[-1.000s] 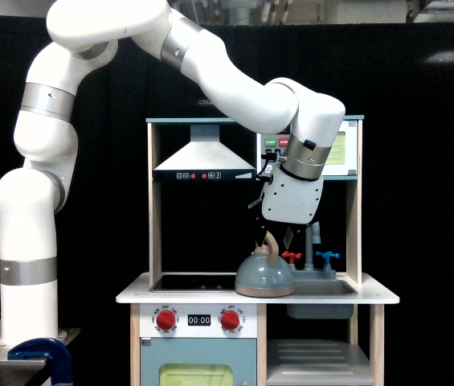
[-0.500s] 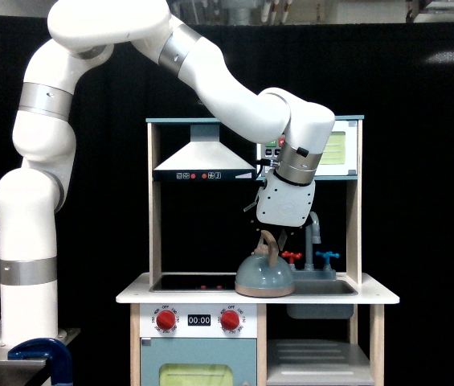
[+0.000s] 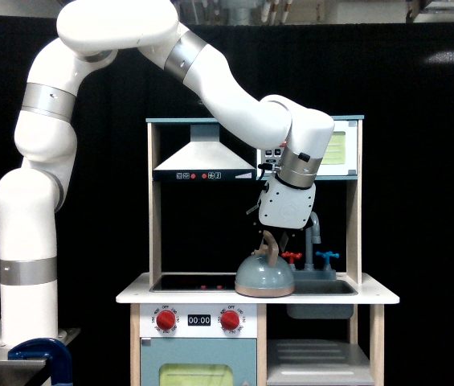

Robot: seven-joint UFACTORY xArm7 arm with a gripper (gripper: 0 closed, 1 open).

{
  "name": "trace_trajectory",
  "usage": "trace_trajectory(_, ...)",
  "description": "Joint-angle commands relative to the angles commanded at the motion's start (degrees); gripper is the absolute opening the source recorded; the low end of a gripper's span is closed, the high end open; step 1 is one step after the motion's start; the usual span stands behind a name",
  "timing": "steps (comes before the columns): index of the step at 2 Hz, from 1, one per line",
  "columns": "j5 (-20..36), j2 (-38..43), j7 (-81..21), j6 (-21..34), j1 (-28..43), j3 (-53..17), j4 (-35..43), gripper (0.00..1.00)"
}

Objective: Place the teapot on the stove

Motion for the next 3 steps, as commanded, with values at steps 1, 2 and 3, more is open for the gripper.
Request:
trace_trajectory(1, -0.1, 0.1, 0.2, -0.3, -0.6, 0.9, -0.1, 0.0)
trace_trajectory(2, -0.6, -4.7, 1.6, 0.8, -1.2, 1.9, -3.2, 0.0)
trace_trajectory(3, 1.8, -22.9, 4.4, -4.0, 1.4, 5.2, -24.0, 0.0)
